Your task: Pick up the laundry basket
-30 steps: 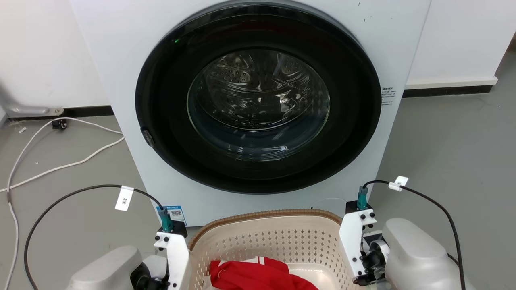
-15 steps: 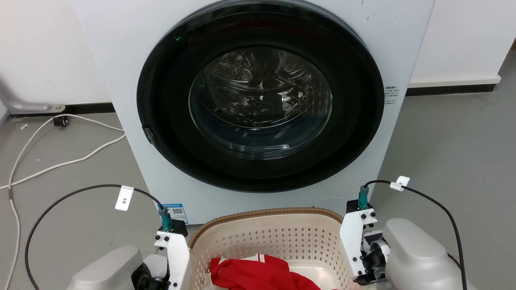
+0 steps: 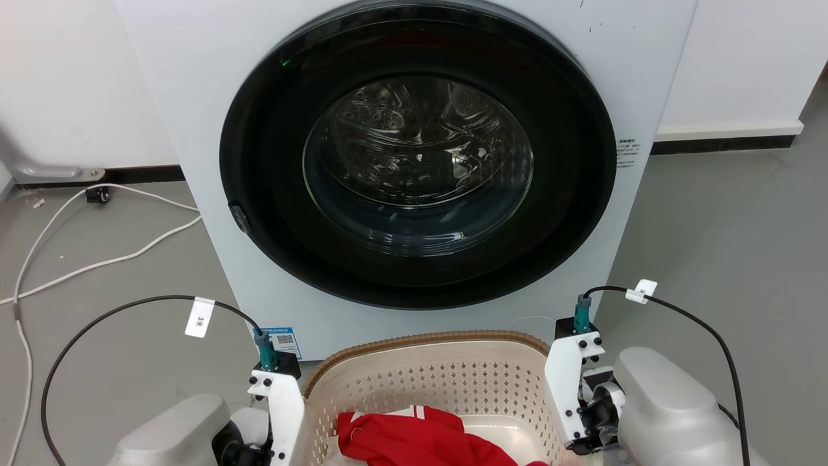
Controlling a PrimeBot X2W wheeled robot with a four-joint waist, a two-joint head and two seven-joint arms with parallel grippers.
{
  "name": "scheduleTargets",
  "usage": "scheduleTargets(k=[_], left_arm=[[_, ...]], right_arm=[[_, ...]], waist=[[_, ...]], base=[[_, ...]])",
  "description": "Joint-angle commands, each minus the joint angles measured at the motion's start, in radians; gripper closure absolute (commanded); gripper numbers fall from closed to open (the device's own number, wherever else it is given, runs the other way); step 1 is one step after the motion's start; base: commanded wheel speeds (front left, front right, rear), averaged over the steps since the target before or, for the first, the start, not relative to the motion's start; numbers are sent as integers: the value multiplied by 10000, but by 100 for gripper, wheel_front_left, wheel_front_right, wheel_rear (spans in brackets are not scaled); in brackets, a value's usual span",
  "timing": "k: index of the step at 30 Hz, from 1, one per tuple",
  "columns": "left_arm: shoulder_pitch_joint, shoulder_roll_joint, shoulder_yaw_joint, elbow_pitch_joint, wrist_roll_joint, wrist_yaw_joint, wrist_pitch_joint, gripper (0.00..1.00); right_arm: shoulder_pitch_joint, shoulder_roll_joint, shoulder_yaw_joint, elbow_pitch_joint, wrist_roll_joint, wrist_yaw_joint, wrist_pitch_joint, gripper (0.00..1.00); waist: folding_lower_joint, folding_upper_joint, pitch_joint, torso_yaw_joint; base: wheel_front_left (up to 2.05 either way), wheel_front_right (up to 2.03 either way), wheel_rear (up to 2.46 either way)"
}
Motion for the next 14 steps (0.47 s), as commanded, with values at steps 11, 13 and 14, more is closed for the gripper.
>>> scheduleTargets(k=[11,13,14], left_arm=[[-145,177,-80,146,156,-30,24,100],[-153,179,-81,145,162,-30,23,100],[-153,181,-80,146,165,-29,24,100]], right_arm=[[-304,-219,183,112,108,29,-82,100],[-322,-219,211,120,119,29,-96,100],[-332,-219,222,126,131,29,-98,100]], waist=[[0,0,-1,9],[0,0,-2,10],[0,0,-2,11]], base=[[0,0,0],[0,0,0],[0,0,0]])
